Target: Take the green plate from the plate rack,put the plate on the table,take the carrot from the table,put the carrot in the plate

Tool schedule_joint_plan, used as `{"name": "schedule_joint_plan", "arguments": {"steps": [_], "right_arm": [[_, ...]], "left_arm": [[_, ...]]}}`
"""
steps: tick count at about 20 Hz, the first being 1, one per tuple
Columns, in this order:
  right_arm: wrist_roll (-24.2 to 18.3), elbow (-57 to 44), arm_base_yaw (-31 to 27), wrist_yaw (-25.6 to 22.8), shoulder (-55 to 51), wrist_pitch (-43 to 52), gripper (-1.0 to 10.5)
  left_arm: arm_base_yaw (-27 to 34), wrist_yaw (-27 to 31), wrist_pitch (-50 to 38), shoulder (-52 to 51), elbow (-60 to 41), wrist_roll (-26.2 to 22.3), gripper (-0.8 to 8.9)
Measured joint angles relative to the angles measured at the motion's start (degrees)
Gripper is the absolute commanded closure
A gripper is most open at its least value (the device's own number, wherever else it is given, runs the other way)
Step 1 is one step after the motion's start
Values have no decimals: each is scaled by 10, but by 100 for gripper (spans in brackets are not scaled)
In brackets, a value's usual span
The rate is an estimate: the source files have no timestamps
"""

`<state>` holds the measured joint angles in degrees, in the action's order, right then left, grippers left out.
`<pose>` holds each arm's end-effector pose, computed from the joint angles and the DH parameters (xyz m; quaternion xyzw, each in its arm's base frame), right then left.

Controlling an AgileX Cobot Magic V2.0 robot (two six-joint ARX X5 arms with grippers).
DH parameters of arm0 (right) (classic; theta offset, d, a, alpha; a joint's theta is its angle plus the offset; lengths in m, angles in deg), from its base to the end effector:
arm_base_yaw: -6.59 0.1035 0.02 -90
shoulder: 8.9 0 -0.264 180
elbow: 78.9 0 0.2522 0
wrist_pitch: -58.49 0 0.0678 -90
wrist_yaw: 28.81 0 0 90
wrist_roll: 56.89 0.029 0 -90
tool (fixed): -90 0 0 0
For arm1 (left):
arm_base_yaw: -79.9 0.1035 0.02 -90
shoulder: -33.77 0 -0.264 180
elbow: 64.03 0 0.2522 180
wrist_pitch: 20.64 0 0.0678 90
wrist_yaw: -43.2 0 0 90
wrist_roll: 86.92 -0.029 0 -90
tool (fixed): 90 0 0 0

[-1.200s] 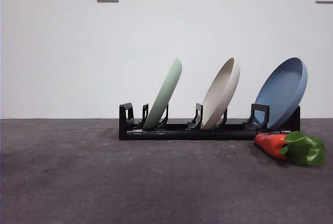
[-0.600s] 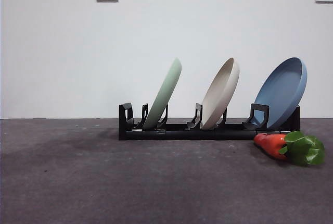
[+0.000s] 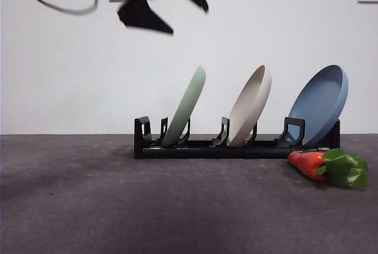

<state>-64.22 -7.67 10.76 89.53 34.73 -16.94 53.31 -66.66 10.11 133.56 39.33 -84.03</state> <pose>0.1138 0.0221 0.3333 0.0286 0.3792 0.2807 0.8812 0.3543 -0.1884 0.3359 -0.0087 0.2442 -0.3773 0.8933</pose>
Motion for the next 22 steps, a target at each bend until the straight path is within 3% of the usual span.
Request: {"name": "schedule_joint_plan", "arguments": {"steps": [6,13,17,22], "right_arm": [[0,0,0,0,0,0,321],[0,0,0,0,0,0,321],[0,0,0,0,0,0,321],[0,0,0,0,0,0,321]], "left_arm": [[-2,28,-85,96,5,2,310],[-18,60,-93,142,5,1,329],[-25,62,-93,147,5,1,638],[-25,62,-80,147,5,2,822]]}}
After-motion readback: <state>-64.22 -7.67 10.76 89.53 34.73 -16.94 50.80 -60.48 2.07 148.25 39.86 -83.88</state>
